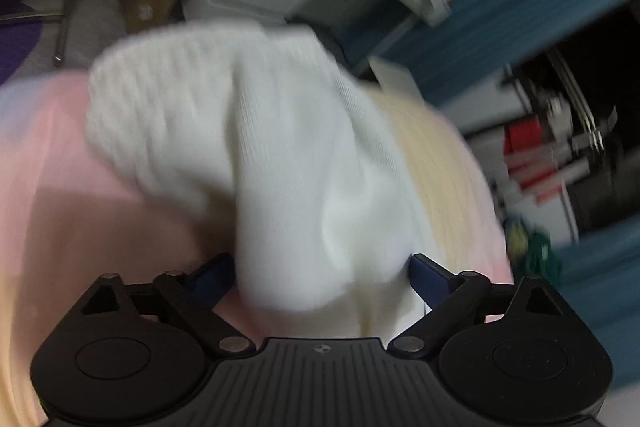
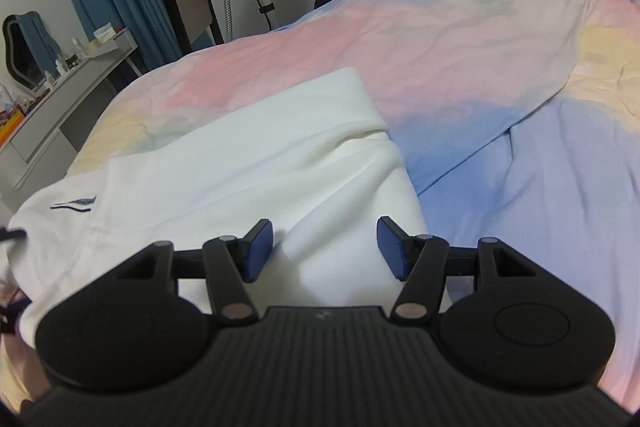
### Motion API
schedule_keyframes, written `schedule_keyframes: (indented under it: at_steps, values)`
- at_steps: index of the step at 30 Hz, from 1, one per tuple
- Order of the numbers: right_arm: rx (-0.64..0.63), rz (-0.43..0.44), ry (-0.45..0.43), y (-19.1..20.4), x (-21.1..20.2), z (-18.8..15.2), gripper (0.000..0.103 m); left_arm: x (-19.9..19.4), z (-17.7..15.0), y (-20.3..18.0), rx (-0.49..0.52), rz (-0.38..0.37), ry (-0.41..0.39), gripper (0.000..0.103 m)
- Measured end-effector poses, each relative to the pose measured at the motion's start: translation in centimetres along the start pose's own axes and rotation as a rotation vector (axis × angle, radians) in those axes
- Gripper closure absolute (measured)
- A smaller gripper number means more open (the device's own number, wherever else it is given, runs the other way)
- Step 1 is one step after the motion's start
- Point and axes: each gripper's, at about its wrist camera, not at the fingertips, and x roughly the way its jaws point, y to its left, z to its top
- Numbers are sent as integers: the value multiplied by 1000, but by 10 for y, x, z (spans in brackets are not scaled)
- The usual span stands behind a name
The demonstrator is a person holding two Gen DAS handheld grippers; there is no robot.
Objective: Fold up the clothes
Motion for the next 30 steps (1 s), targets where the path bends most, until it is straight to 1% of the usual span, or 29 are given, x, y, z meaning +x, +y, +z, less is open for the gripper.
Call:
schedule_keyframes:
  at_steps: [2, 3, 5, 6, 7, 8, 9, 10, 12, 13, 15, 20, 23, 25, 27, 30]
  values:
    - [3, 1, -8, 1, -1, 0, 43, 6, 18, 8, -49, 2, -27, 18]
    - [5, 4, -17, 1, -2, 1, 43, 10, 26, 13, -80, 3, -30, 25]
    - [6, 10, -38, 3, -6, 2, 43, 17, 37, 18, -109, 4, -19, 32]
    - [3, 17, -53, 4, -9, 2, 43, 21, 43, 21, -123, 5, -13, 37]
    - [-2, 22, -67, 5, -12, 3, 43, 24, 47, 20, -109, 4, -17, 42]
    - [-10, 26, -77, 6, -13, 3, 43, 25, 48, 18, -78, 14, -25, 46]
    - [-19, 28, -80, 7, -14, 3, 43, 24, 46, 15, -41, 18, -51, 52]
    - [-30, 26, -70, 8, -11, 2, 43, 22, 44, 11, -4, 22, -78, 62]
    - [-52, 4, -10, 9, 2, -2, 43, 14, 34, -2, 86, 4, -171, 72]
    - [-64, -8, 17, 9, 9, -4, 43, 9, 29, -10, 144, -3, -212, 75]
    - [-80, -21, 28, 10, 15, -7, 43, -1, 19, -33, 269, -21, -289, 78]
    - [-30, -15, 29, 5, 14, -1, 43, -46, -16, -81, 551, -97, -437, 80]
    - [42, -7, 15, -4, 8, 5, 43, -76, -48, -112, 668, -149, -495, 81]
    - [92, -11, -2, -11, 1, 10, 43, -94, -76, -135, 749, -174, -542, 81]
    - [140, -17, -22, -22, -9, 14, 43, -114, -117, -160, 799, -192, -571, 81]
    - [219, -11, -57, -41, -25, 21, 43, -132, -172, -192, 834, -229, -588, 82]
